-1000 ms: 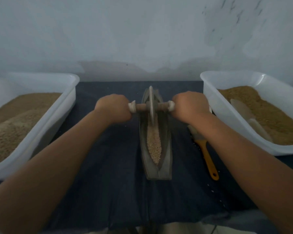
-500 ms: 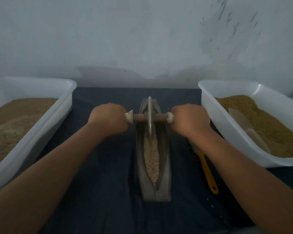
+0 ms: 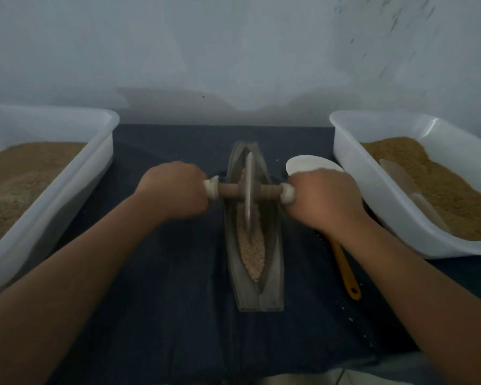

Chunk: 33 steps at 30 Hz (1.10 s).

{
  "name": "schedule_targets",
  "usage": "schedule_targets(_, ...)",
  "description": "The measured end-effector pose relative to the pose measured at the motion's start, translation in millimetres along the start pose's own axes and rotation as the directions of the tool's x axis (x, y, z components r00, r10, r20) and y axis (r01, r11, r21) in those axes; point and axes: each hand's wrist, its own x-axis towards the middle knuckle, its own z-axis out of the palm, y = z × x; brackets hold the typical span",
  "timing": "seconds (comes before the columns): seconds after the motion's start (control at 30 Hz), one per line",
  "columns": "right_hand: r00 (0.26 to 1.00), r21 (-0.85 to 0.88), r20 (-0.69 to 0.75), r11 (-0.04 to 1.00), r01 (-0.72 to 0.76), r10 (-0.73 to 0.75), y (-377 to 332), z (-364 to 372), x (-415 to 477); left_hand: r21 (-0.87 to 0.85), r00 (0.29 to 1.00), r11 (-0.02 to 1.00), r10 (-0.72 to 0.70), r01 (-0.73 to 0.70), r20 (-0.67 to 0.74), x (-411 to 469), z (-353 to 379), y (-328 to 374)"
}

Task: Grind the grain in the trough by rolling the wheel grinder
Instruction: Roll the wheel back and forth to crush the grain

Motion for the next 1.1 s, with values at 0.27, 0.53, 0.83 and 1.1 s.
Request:
schedule_targets(0.27, 0.992, 0.004, 0.114, 0.999, -0.054, 0.053, 1.0, -1.2, 26.8, -0.01, 0.999, 0.999, 0.036, -0.036, 0.04, 7.1, -20.2, 5.4)
schedule_targets(0.53, 0.987, 0.033, 0.146, 0.997, 0.069, -0.073, 5.4, -10.1, -15.7, -0.125, 0.992, 0.992, 0.013, 0.003, 0.126, -43.5, 0.7, -3.4)
schedule_targets(0.83, 0.995, -0.069, 0.087, 0.997, -0.037, 0.043, 4.6, -9.3, 42.9, -0.083, 0.993, 0.995, -0.038, 0.047, 0.109, 22.5, -8.6, -2.1)
schedule_targets(1.1, 0.984, -0.009, 0.142, 0.994, 0.109, -0.106, 1.1, -13.8, -16.5, -0.234, 0.954, 0.972, 0.099, -0.031, 0.283, -61.2, 6.0, -6.7)
